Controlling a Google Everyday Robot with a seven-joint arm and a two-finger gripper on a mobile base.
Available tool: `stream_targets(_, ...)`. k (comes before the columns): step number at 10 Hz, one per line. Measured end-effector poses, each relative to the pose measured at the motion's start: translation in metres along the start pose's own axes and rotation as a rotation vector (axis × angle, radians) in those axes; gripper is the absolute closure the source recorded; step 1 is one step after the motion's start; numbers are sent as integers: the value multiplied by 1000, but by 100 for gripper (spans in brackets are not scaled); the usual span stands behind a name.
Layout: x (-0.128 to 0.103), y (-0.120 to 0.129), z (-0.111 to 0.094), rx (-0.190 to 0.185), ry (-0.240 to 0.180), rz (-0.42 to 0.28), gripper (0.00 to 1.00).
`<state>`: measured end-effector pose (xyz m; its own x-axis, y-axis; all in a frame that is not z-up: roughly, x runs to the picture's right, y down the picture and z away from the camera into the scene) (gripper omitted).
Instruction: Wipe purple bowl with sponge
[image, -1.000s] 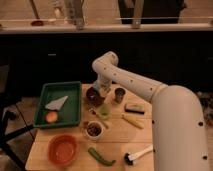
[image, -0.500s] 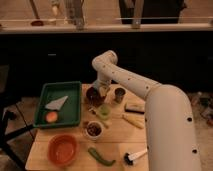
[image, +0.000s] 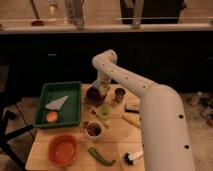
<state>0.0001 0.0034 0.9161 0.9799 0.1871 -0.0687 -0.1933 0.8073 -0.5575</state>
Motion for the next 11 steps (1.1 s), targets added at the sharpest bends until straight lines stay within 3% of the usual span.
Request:
stream_targets(2, -1, 0, 0, -1, -3, -7, 100)
stream_targets(5, -8, 1, 4, -7, 5, -77, 100)
stream_targets(8, -3, 2, 7, 5, 70, -130, 100)
stream_targets(9, -1, 1, 7, 24, 120, -145, 100)
stream_targets(11, 2, 2, 7, 48, 179, -161, 100)
